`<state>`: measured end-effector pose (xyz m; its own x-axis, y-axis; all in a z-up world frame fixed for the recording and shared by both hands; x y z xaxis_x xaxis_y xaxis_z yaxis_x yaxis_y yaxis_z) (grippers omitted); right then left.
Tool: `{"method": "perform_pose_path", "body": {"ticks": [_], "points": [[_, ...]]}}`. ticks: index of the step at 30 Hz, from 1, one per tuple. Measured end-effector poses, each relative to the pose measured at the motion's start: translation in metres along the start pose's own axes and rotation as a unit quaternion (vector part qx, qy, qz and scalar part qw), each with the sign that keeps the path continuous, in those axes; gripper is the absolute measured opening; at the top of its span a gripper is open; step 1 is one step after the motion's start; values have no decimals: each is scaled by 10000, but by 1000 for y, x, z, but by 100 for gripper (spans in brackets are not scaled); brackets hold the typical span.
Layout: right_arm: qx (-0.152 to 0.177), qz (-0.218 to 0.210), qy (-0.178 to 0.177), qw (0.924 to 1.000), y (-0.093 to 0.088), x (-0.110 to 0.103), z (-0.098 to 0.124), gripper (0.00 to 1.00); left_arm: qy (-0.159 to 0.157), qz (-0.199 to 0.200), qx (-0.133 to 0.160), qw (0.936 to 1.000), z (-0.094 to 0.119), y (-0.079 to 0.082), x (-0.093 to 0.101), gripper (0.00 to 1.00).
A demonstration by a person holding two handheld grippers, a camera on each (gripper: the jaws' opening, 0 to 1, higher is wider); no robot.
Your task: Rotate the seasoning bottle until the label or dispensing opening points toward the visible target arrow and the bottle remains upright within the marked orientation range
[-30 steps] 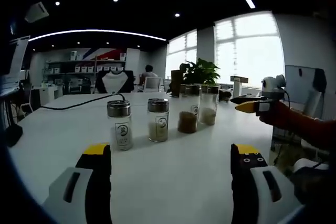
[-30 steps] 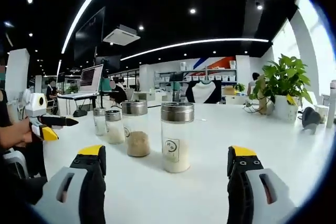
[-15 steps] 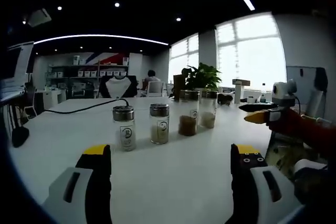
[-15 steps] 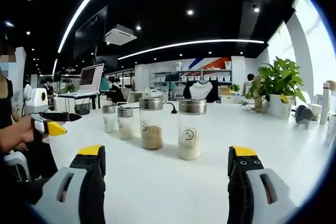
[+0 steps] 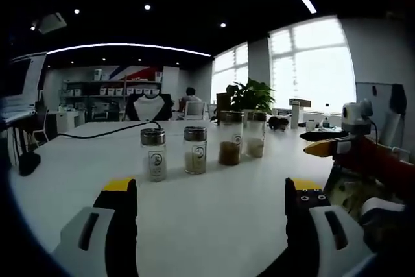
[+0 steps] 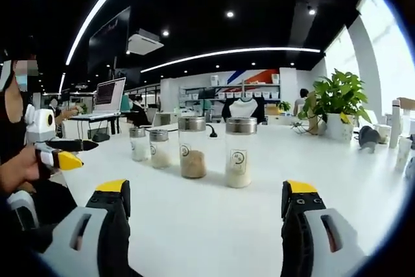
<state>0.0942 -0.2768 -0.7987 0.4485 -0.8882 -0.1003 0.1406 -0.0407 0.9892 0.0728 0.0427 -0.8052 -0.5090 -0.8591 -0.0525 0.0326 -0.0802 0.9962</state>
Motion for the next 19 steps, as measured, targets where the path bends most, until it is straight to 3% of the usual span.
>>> {"method": "perform_pose_path", "body": {"ticks": [19], "points": [[151,107,75,9998,0,-16,15,99,9,40,208,9998,11,0,11,100]]}}
Point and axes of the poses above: the point that each gripper's makers call its tool centre point, and the gripper's own axes: z roughly backward along the fingers, x roughly to its right, y roughly out of its top, the point moved 9 cm from there along z, roughly backward along the fingers, and after that the axes turned 6 degrees about -z, right-handed, at the moved point
